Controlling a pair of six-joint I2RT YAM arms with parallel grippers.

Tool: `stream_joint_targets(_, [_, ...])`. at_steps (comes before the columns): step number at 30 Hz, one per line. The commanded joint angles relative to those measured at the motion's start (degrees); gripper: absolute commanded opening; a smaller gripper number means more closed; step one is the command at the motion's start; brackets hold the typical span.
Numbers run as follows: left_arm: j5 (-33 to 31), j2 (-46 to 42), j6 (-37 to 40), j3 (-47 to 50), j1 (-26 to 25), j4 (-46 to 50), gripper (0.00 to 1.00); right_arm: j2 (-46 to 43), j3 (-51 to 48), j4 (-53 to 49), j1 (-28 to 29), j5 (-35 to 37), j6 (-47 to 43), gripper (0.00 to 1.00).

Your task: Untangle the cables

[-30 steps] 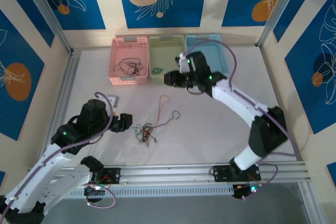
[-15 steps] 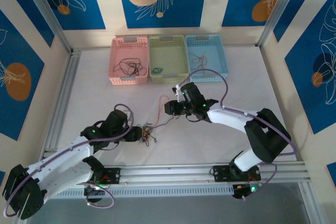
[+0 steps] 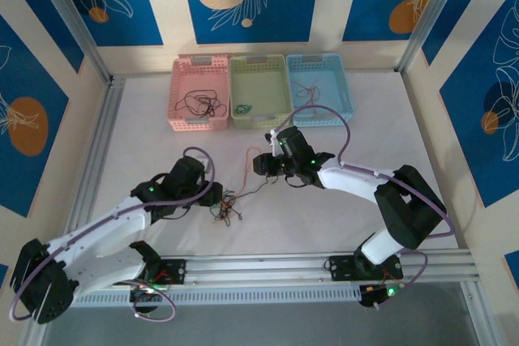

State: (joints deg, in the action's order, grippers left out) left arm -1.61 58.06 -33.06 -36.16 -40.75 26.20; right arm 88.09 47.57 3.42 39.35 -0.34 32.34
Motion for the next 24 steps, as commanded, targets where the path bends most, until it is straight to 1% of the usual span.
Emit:
stream_joint_targets(1, [-2.9,4.3,2.3,-2.6,-1.0,1.8,0.40,0.2,1.0,1.0,-0.4,0.5,-0.2,0.36])
stream_joint_targets(3, [-4.0,6.4,2.8,-3.3,-1.0,1.9,0.40,0.3,0.9,0.9,-0.7,0.4,0.2,0.36])
stream_joint_targets(6, [-3.8,8.5,3.3,-3.8,-1.1,1.4,0.40,0.4,0.9,1.1,-0.9,0.2,0.3,0.36])
stream_joint_targets(9, [-3.5,9.3,3.1,-4.0,-1.3,0.9,0.34,0.4,0.9,0.9,-0.9,0.2,0.3,0.36])
stream_joint_targets(15, [-2.5,11.4,3.2,-3.8,-1.2,0.7,0.31,0.8,1.3,0.4,-1.0,0.2,0.4,0.36])
stream_joint_targets(20, [-2.3,12.1,3.1,-3.2,-1.3,0.1,0.30,0.8,1.3,0.3,-1.0,0.2,0.4,0.36])
stream_joint_targets(22, [-2.6,12.6,3.5,-3.6,-1.3,0.4,0.27,0.8,1.3,0.2,-0.9,0.2,0.4,0.36])
stream_joint_targets(24, [-2.7,12.7,3.6,-3.7,-1.3,0.4,0.22,0.8,1.3,0.2,-0.9,0.3,0.5,0.36])
